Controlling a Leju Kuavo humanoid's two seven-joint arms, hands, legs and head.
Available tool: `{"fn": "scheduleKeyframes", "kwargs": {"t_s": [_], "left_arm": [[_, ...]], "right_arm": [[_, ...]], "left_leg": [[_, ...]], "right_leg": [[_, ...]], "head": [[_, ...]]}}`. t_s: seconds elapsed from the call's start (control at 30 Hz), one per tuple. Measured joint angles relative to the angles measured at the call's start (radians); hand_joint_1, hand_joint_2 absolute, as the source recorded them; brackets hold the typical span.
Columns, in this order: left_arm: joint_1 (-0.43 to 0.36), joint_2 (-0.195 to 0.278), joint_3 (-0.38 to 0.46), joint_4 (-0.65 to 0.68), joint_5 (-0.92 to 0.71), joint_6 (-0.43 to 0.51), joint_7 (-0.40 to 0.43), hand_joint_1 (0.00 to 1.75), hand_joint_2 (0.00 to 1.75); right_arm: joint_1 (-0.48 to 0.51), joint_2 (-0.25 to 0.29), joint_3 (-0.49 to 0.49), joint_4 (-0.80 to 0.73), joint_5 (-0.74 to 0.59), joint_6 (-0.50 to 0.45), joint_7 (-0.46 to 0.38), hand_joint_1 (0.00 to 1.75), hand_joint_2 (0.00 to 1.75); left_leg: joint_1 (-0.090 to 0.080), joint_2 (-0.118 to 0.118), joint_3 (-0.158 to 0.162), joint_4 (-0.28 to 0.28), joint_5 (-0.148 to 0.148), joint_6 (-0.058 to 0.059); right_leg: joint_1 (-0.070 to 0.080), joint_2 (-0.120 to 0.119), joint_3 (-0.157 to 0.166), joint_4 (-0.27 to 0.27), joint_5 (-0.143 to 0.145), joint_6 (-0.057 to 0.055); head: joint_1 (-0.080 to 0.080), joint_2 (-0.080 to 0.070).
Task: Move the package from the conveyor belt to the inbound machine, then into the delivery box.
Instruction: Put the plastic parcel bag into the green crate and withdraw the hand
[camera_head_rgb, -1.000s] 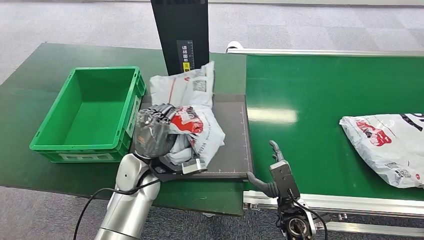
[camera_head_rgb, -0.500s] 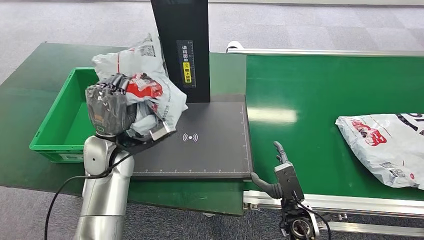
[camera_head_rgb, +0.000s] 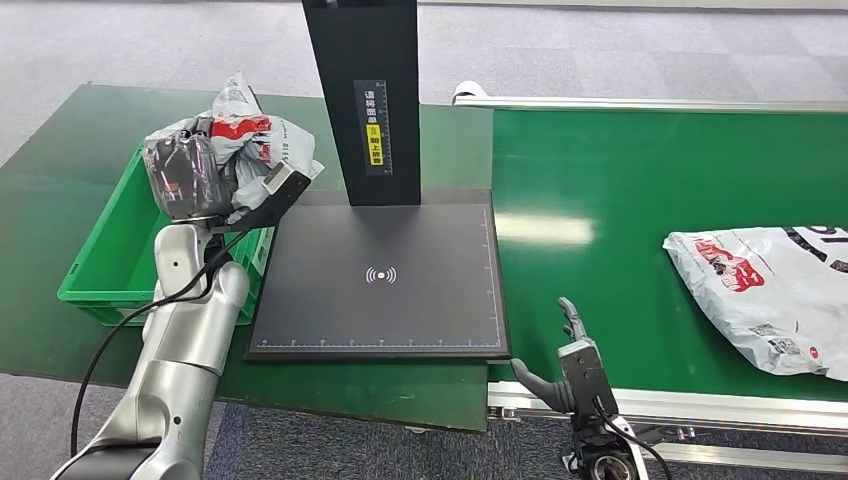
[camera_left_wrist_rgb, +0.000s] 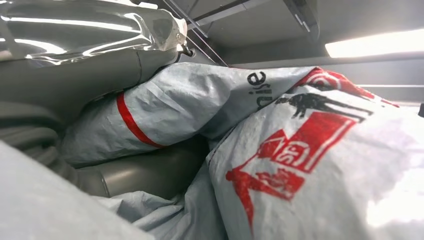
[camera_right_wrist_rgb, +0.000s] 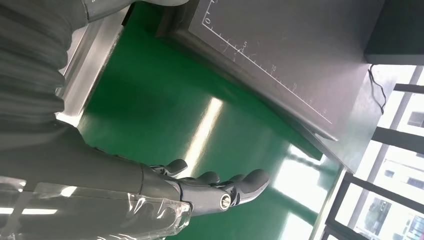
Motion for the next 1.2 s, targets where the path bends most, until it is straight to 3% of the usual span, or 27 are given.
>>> {"fn": "scheduleKeyframes", "kwargs": {"t_s": [0.33, 0.53, 0.63, 0.67, 0.77, 0.8, 0.97, 1.2], "left_arm": [[-0.017, 0.016, 0.0, 0.051, 0.004, 0.0, 0.011, 1.75, 1.75], [-0.087, 0.041, 0.01, 0.224, 0.063, -0.009, 0.14, 1.75, 1.75], [-0.112, 0.065, 0.017, 0.319, 0.062, -0.064, 0.229, 1.7, 1.75], [-0.117, 0.073, 0.019, 0.344, 0.059, -0.093, 0.255, 1.53, 1.75], [-0.12, 0.095, 0.024, 0.393, 0.048, -0.165, 0.314, 0.58, 1.75], [-0.12, 0.101, 0.026, 0.404, 0.046, -0.178, 0.327, 0.41, 1.75], [-0.118, 0.132, 0.042, 0.432, 0.052, -0.188, 0.343, 0.01, 1.75], [-0.113, 0.157, 0.058, 0.435, 0.044, -0.161, 0.346, 0.0, 1.75]], "right_arm": [[0.005, -0.004, 0.0, -0.003, 0.0, 0.0, 0.0, 0.0, 1.75], [0.013, -0.004, 0.0, -0.017, -0.006, -0.001, 0.008, 0.0, 1.75], [0.014, -0.005, 0.0, -0.022, -0.004, 0.007, 0.02, 0.0, 1.75], [0.014, -0.005, 0.0, -0.022, -0.002, 0.013, 0.023, 0.0, 1.75], [0.007, -0.004, 0.0, -0.021, 0.007, 0.028, 0.03, 0.0, 1.75], [0.002, -0.003, 0.001, -0.02, 0.01, 0.032, 0.032, 0.0, 1.75], [-0.015, 0.007, 0.003, -0.016, 0.024, 0.044, 0.037, 0.0, 1.75], [-0.024, 0.016, 0.003, -0.016, 0.035, 0.053, 0.043, 0.0, 1.75]], "left_leg": [[0.0, 0.0, 0.0, 0.0, 0.0, 0.0], [0.0, 0.001, 0.0, 0.0, 0.0, 0.0], [0.0, 0.001, 0.0, 0.0, 0.0, 0.0], [0.0, 0.001, 0.0, 0.0, 0.0, 0.0], [0.0, 0.001, 0.0, 0.0, 0.0, 0.0], [0.0, 0.001, 0.0, 0.0, 0.0, 0.0], [0.0, 0.001, 0.0, 0.0, 0.0, 0.0], [0.0, 0.0, 0.0, 0.0, 0.0, 0.0]], "right_leg": [[0.0, 0.0, 0.0, 0.0, 0.0, 0.0], [0.0, 0.001, 0.0, 0.0, 0.0, 0.0], [0.0, 0.001, 0.0, 0.0, 0.0, 0.0], [0.0, 0.001, 0.0, 0.0, 0.0, 0.0], [0.0, 0.001, 0.0, 0.0, 0.0, 0.0], [0.0, 0.001, 0.0, 0.0, 0.0, 0.0], [0.0, 0.001, 0.0, 0.0, 0.0, 0.0], [0.0, 0.001, 0.001, 0.0, 0.0, 0.0]], "head": [[0.0, 0.0], [0.0, 0.0], [0.0, 0.0], [0.0, 0.0], [0.0, 0.0], [0.0, 0.0], [0.0, 0.0], [0.0, 0.0]]}}
